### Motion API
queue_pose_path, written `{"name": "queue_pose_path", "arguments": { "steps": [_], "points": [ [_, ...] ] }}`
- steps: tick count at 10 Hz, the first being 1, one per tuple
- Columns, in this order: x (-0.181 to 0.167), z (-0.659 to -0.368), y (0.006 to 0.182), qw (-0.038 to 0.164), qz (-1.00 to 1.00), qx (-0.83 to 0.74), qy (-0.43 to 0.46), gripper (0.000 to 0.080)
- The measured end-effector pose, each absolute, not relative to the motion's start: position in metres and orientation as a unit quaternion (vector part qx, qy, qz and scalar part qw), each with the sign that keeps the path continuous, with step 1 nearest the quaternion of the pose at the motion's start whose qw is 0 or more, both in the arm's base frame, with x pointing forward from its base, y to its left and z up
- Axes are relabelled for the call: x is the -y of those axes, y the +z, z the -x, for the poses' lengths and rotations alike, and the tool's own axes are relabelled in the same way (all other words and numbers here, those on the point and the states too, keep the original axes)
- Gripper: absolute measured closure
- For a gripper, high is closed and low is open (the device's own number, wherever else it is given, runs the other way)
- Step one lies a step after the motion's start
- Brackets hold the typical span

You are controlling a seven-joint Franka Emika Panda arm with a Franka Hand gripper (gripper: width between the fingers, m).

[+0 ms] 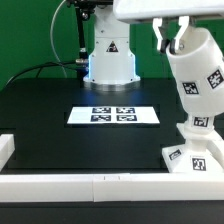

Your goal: Assemble lamp

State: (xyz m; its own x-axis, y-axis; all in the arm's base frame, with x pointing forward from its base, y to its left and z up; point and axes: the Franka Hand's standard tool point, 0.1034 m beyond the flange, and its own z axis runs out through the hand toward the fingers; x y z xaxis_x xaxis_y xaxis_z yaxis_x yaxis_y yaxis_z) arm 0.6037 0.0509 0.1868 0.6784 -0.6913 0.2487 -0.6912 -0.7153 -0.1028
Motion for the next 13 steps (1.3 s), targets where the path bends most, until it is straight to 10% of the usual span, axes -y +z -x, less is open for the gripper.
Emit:
{"name": "queue_pose_path", "arguments": {
  "steps": [8,10,13],
  "points": [
    [-0.058,-0.610,0.172,-0.048,0.949,-0.254,-0.180,0.0748],
    [-0.093,-0.607,0.175,0.003,0.933,-0.270,-0.236,0.0748],
    [-0.095,-0.604,0.171,0.006,0.937,-0.269,-0.224,0.0670]
  ]
}}
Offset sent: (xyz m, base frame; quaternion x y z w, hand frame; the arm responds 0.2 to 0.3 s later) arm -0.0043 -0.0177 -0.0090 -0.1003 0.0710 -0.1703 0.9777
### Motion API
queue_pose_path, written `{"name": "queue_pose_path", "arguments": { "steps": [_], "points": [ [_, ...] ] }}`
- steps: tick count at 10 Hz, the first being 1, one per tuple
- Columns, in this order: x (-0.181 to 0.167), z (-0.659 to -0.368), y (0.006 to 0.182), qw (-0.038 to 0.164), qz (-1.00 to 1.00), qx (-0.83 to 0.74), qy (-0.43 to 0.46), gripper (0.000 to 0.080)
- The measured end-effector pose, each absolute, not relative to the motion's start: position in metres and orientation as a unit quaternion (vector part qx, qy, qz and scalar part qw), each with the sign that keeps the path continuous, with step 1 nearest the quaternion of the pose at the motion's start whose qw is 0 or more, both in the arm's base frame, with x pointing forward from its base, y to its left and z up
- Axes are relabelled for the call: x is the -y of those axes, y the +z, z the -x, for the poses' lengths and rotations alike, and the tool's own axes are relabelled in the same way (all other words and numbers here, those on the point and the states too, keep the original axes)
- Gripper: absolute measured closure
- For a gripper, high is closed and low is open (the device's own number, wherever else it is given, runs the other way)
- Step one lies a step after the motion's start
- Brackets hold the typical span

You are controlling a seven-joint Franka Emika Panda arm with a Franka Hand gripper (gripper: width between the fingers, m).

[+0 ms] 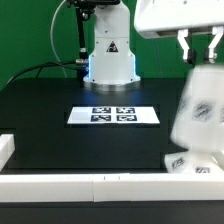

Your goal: Assemble lamp

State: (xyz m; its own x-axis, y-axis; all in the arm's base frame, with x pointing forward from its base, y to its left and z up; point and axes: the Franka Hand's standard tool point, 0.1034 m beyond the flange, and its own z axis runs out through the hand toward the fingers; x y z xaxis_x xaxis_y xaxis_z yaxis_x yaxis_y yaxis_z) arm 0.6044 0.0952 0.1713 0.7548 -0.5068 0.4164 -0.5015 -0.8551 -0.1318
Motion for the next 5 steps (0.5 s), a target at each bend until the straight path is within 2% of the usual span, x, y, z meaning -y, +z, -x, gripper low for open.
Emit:
{"name": "queue_pose_path", "arguments": {
  "steps": [1,2,3,4,5],
  "points": [
    [-0.0958,-0.6043,0.1705,0.009,0.937,-0.271,-0.221,0.0469],
    [-0.0965,-0.6041,0.1696,0.011,0.937,-0.272,-0.219,0.0334],
    [-0.0970,-0.6038,0.1689,0.013,0.937,-0.273,-0.218,0.0334],
    [-0.0976,-0.6036,0.1684,0.015,0.937,-0.273,-0.216,0.0160],
    [-0.0980,-0.6037,0.1687,0.017,0.938,-0.273,-0.215,0.0118]
  ]
}}
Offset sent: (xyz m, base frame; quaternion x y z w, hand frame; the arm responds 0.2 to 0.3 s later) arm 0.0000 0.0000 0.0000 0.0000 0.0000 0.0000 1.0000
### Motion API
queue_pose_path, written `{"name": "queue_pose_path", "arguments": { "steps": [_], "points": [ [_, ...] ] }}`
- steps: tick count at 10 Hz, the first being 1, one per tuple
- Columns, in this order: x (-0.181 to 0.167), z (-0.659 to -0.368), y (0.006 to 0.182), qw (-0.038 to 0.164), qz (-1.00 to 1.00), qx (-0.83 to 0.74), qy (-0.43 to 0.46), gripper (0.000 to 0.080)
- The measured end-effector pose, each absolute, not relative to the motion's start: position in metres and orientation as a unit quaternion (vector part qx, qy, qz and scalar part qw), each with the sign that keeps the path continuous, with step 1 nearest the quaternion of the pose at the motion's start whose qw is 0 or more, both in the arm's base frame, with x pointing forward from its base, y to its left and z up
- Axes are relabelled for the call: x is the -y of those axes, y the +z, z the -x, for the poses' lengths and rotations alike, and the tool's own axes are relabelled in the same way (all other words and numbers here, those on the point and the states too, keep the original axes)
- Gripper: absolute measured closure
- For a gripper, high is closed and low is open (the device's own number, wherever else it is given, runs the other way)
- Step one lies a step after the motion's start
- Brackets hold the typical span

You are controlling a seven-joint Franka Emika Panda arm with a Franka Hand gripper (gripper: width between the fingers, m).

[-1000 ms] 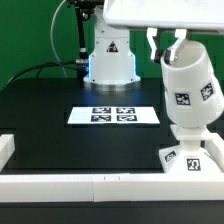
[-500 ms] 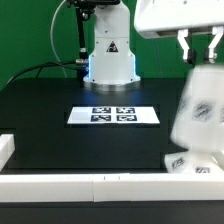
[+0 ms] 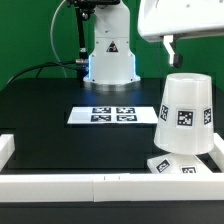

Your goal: Assemble lamp

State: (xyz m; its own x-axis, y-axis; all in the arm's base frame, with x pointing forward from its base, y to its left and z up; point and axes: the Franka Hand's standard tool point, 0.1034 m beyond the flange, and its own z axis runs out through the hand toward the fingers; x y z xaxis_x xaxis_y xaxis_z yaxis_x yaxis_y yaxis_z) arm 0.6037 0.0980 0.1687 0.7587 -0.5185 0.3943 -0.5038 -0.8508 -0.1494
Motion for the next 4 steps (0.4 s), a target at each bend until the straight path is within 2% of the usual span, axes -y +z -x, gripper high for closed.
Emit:
{"name": "queue_pose_path", "arguments": {
  "steps": [3,4],
  "points": [
    [-0.097,-0.605,0.194,0.037,0.941,-0.265,-0.209,0.0101],
    [-0.097,-0.605,0.192,0.035,0.941,-0.264,-0.208,0.0101]
  ]
}}
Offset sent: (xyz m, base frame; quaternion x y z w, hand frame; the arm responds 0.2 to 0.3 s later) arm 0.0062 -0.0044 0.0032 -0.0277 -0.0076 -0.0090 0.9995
